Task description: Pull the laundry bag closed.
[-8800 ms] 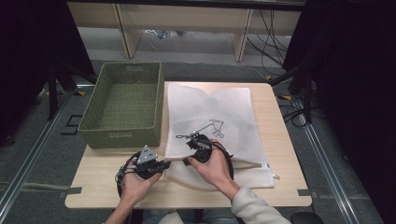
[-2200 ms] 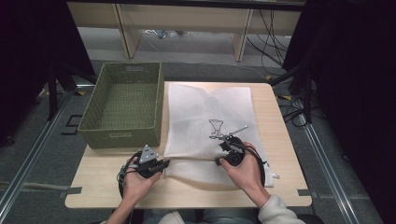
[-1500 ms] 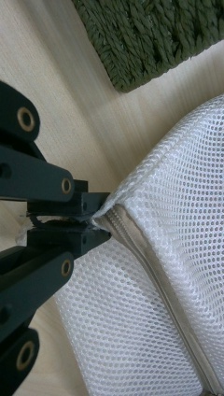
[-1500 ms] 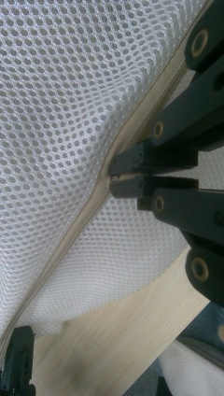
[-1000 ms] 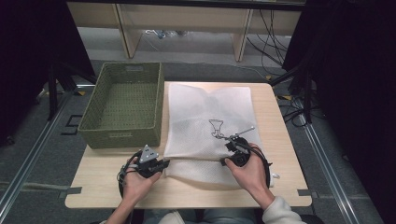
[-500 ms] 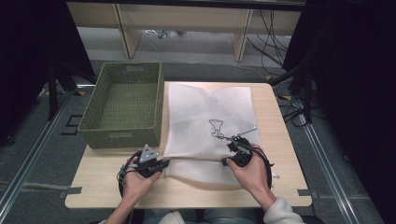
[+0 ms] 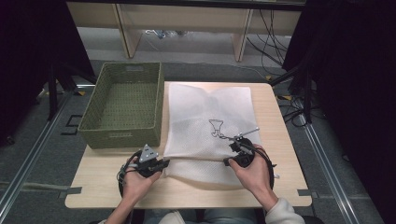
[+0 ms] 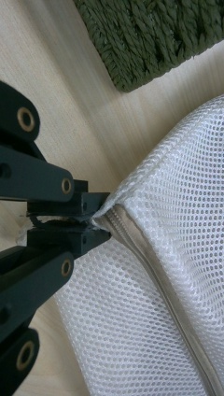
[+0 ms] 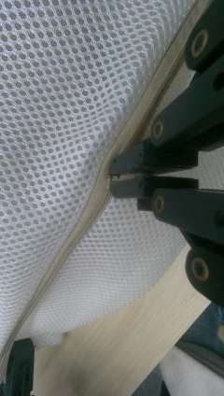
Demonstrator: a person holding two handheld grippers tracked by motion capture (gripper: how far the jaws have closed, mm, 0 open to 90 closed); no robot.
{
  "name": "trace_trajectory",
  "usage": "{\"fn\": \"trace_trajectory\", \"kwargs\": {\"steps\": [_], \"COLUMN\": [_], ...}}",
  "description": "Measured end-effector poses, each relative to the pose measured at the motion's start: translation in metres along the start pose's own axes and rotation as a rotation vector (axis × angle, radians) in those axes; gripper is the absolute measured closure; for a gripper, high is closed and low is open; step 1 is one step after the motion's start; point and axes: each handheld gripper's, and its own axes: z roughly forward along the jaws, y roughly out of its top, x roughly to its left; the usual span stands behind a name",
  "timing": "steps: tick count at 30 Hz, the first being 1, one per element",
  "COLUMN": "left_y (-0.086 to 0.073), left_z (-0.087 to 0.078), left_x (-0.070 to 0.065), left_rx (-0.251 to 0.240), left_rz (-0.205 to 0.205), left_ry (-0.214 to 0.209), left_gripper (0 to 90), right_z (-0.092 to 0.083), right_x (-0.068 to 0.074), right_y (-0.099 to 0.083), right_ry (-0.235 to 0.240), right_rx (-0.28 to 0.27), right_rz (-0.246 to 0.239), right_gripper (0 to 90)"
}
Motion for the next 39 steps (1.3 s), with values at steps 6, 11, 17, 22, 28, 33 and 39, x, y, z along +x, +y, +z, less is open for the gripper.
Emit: {"fn": "trace_trajectory", "kwargs": {"steps": [6, 11, 17, 22, 28, 33, 39], "left_y": [0.0, 0.0, 0.0, 0.0, 0.0, 0.0, 0.0], "left_z": [-0.001, -0.001, -0.001, -0.001, -0.001, -0.001, -0.001], "left_x": [0.001, 0.001, 0.001, 0.001, 0.001, 0.001, 0.001], "left_rx": [0.012, 0.012, 0.014, 0.012, 0.012, 0.014, 0.014], "left_rz": [0.003, 0.0, 0.009, -0.003, -0.006, -0.003, -0.004], "left_ry": [0.0, -0.001, -0.001, -0.003, -0.002, -0.003, -0.004], "left_gripper": [84.7, 84.7, 84.7, 84.7, 84.7, 84.7, 84.7], "right_z": [-0.001, -0.002, -0.003, -0.003, -0.003, -0.003, -0.004], "right_x": [0.0, 0.0, -0.004, -0.005, -0.007, -0.008, -0.009], "right_y": [0.0, -0.001, -0.001, -0.002, -0.003, -0.004, -0.005], "right_ry": [0.005, -0.016, -0.005, -0.005, -0.014, -0.008, -0.006], "right_rx": [0.005, 0.008, -0.002, 0.001, 0.004, 0.007, 0.009], "right_rz": [0.006, 0.006, -0.012, -0.005, 0.0, 0.012, 0.023], "right_gripper": [88.4, 88.4, 88.4, 88.4, 88.4, 88.4, 88.4]}}
